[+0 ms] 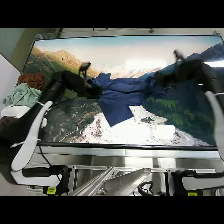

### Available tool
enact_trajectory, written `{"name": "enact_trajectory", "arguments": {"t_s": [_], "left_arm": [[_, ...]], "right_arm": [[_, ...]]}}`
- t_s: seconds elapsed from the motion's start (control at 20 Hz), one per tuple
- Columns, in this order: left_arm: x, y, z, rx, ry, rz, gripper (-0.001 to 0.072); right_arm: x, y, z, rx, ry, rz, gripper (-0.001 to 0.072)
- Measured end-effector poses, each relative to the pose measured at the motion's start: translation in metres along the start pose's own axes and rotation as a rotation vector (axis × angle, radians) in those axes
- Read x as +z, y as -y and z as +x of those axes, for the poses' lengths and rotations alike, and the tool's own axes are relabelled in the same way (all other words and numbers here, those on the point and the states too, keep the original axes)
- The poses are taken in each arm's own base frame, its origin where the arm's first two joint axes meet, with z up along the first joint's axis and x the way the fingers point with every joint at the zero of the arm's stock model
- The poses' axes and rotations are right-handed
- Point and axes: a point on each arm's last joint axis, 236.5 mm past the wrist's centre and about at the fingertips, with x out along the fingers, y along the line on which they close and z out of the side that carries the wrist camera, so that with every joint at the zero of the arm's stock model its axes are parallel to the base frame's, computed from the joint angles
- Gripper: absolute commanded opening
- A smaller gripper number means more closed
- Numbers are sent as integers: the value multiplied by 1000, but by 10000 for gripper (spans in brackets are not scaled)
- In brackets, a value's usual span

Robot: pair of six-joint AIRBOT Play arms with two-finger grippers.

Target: Fold the shirts.

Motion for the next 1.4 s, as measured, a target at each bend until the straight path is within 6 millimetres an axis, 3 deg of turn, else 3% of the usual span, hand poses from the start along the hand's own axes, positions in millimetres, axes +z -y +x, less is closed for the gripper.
{"name": "enact_trajectory", "arguments": {"t_s": [0.1, 0.15, 0.2, 0.3, 0.4, 0.5, 0.55, 0.65, 0.75, 0.8, 0.9, 1.0, 1.05, 1.15, 1.25, 1.4], "left_arm": [[39, 14, -78, -17, 181, 27, 18], [56, 24, -125, -26, 291, 50, 18], [71, 39, -182, -38, 420, 75, 18], [80, 76, -317, -68, 729, 141, 17], [56, 105, -436, -82, 995, 188, 17], [12, 109, -532, -15, 1223, 181, 17], [-9, 105, -562, 33, 1303, 163, 17], [-39, 92, -592, 119, 1393, 118, 17], [-43, 73, -583, 178, 1375, 68, 17], [-36, 60, -566, 203, 1329, 37, 18], [-11, 33, -523, 234, 1219, -8, 18], [26, 6, -458, 239, 1060, -34, 17], [43, -7, -419, 236, 971, -39, 17], [77, -33, -322, 225, 771, -46, 18], [101, -50, -228, 205, 611, -40, 18], [111, -89, -89, 213, 370, -64, 18]], "right_arm": [[48, -54, -105, 140, 221, -88, 27], [61, -75, -156, 178, 320, -138, 27], [70, -100, -224, 209, 456, -209, 26], [69, -138, -348, 194, 731, -347, 27], [46, -166, -449, 112, 981, -458, 26], [15, -187, -521, -10, 1186, -538, 27], [4, -191, -544, -78, 1260, -557, 27], [-10, -190, -568, -188, 1330, -575, 26], [-8, -178, -563, -231, 1310, -553, 26], [0, -166, -548, -225, 1259, -529, 26], [19, -135, -499, -156, 1109, -466, 26], [37, -96, -432, -77, 936, -381, 26], [43, -76, -392, -41, 847, -337, 26], [50, -34, -301, 14, 677, -227, 26], [45, 14, -204, 23, 520, -110, 26], [23, 86, -85, -19, 326, 43, 26]]}}
